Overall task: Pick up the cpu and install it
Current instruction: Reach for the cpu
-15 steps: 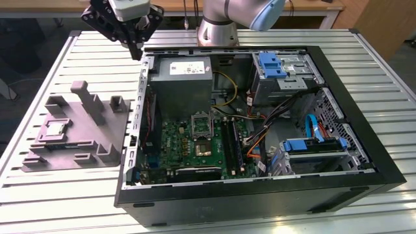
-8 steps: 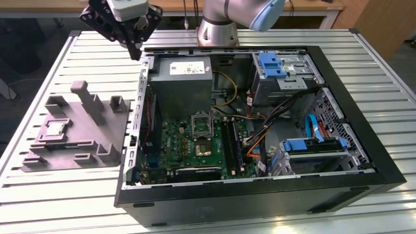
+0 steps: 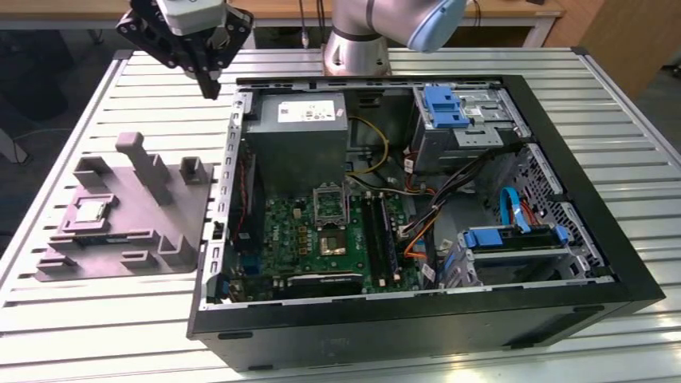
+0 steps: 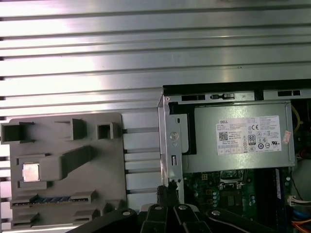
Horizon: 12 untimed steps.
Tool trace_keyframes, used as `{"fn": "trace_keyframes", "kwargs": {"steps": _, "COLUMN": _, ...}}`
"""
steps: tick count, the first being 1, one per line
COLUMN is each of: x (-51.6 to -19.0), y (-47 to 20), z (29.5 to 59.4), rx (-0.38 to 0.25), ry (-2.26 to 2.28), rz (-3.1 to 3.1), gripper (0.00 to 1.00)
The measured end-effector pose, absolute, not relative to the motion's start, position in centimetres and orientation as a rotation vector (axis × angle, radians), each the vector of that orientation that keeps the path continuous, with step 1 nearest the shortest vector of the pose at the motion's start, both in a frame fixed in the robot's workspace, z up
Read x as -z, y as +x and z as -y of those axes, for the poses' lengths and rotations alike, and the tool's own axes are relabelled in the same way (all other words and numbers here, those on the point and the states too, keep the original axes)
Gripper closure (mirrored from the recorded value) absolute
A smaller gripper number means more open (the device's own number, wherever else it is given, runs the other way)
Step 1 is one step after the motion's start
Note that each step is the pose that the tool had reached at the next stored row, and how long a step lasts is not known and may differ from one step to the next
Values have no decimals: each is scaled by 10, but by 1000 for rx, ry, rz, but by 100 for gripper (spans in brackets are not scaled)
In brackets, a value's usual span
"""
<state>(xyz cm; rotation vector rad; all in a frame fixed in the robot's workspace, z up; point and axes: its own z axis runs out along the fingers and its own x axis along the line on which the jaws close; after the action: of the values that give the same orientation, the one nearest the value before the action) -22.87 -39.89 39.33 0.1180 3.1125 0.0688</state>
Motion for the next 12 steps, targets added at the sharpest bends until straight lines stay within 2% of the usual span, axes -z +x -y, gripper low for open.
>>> {"fn": "trace_keyframes", "kwargs": {"steps": 12, "x": -393, "y": -234, "z": 399, "rx": -69, "ry": 118, "rz": -3113, "gripper": 89}}
